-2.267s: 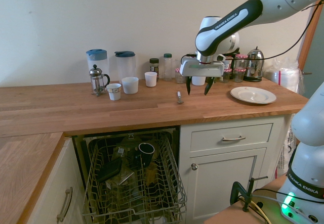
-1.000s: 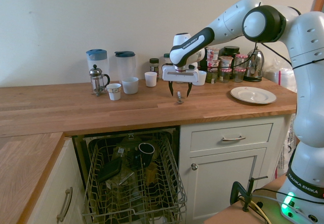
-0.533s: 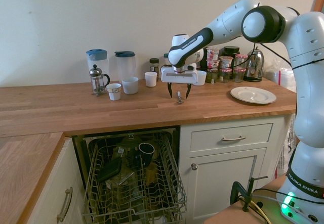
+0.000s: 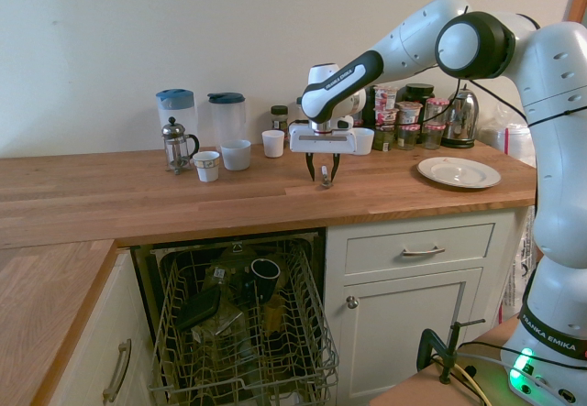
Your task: Put the spoon in the dishwasher
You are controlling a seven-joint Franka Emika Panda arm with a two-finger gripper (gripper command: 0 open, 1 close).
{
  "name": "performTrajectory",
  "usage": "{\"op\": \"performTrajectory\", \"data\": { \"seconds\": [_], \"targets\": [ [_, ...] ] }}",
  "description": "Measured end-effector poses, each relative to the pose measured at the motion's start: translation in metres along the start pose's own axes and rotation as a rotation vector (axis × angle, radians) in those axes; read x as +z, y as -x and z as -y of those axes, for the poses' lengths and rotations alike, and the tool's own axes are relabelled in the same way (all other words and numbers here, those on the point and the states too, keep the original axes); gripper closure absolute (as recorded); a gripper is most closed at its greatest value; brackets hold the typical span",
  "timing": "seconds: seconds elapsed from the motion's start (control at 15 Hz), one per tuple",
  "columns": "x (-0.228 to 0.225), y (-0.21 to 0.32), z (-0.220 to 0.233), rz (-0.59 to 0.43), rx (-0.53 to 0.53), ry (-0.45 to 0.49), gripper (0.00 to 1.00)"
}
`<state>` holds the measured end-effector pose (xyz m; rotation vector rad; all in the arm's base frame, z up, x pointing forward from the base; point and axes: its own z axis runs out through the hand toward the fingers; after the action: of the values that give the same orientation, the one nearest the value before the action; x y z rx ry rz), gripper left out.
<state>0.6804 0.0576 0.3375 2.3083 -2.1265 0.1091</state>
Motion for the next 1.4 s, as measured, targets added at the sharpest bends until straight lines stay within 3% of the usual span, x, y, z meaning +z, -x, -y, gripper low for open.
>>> {"op": "performTrajectory", "data": {
  "seconds": [0.93, 1.2, 1.4],
  "targets": [
    [-0.006, -0.024, -0.002, 0.049, -0.035, -0.04, 1.0],
    [-0.069, 0.002, -0.024, 0.052, -0.088, -0.107, 1.0],
    [-0.11, 0.056, -0.055, 0.077, -0.173, -0.14, 1.0]
  ]
}}
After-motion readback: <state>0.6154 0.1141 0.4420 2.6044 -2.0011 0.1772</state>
